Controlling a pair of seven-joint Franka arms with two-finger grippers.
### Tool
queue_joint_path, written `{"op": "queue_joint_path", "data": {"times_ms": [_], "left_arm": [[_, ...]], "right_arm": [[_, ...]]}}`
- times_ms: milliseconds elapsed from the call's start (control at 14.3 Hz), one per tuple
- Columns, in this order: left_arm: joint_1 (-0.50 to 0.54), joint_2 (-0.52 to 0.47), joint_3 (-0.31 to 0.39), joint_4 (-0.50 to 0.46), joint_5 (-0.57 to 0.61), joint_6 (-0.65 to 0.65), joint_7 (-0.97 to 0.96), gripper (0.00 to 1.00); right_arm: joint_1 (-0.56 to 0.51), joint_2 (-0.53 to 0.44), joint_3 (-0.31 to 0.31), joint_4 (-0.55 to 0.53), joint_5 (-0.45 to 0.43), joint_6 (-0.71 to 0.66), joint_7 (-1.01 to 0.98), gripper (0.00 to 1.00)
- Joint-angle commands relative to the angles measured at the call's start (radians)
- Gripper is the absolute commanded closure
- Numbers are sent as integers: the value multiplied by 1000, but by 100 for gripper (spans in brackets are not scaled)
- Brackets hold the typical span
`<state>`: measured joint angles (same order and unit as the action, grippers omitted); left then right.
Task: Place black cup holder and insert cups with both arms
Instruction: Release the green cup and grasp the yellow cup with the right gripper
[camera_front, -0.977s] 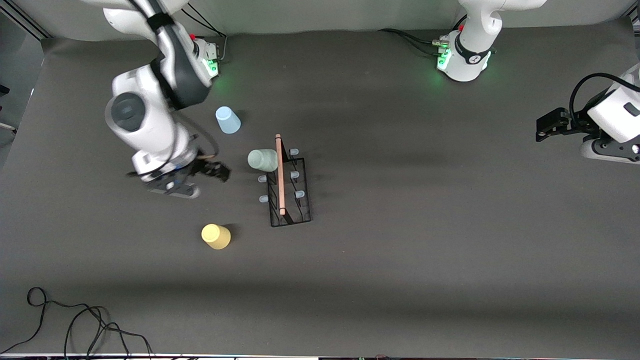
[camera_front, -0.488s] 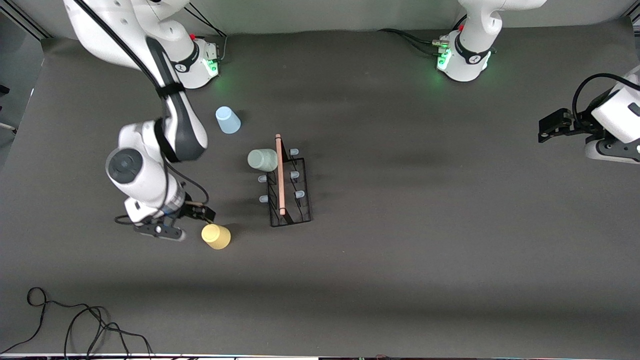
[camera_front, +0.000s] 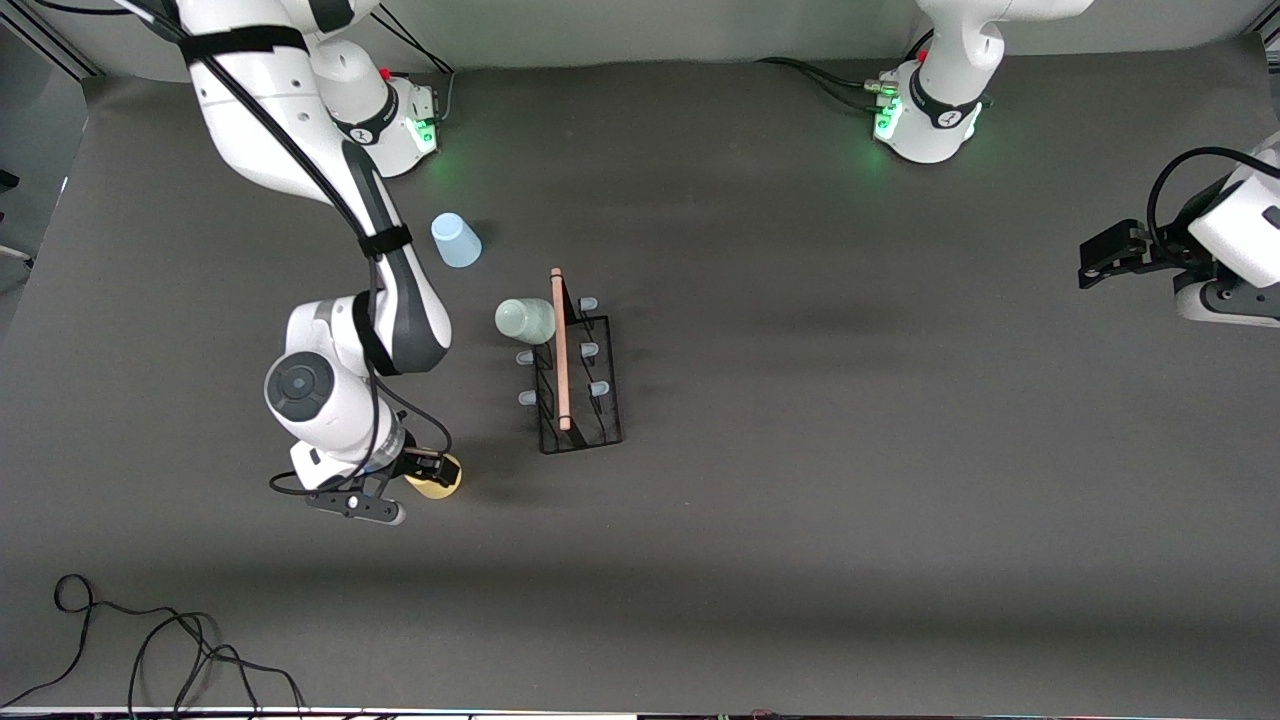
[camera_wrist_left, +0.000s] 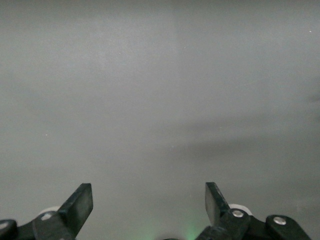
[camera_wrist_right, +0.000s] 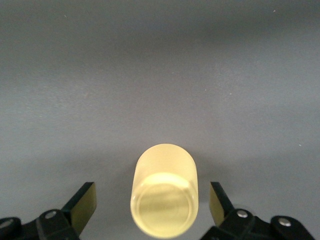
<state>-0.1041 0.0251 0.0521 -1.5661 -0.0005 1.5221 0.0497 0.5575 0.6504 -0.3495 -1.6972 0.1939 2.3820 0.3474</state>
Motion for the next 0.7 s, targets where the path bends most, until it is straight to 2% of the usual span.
{"op": "queue_joint_path", "data": {"times_ms": [0,140,209,279,349,628], "left_arm": [[-16,1,6,15,17,-2,-25,0],[-16,1,5,15,17,-2,-24,0],[-16,3,6,15,16,-2,-24,0],[-16,3,5,15,16,-2,-24,0],[-14,3,5,15,16,-2,-24,0],[-14,3,6,15,16,-3,-24,0]], "right_arm": [[-16,51,-2,22,32,28,-51,0],[-16,51,3,21,39,19,-50,0],[-14,51,3,19,39,11,-54,11],[-14,46,3,10,41,2,-70,70],[-13,35,3,2,41,-12,-74,100],[-19,-41,0,17,41,-107,-88,100]]}}
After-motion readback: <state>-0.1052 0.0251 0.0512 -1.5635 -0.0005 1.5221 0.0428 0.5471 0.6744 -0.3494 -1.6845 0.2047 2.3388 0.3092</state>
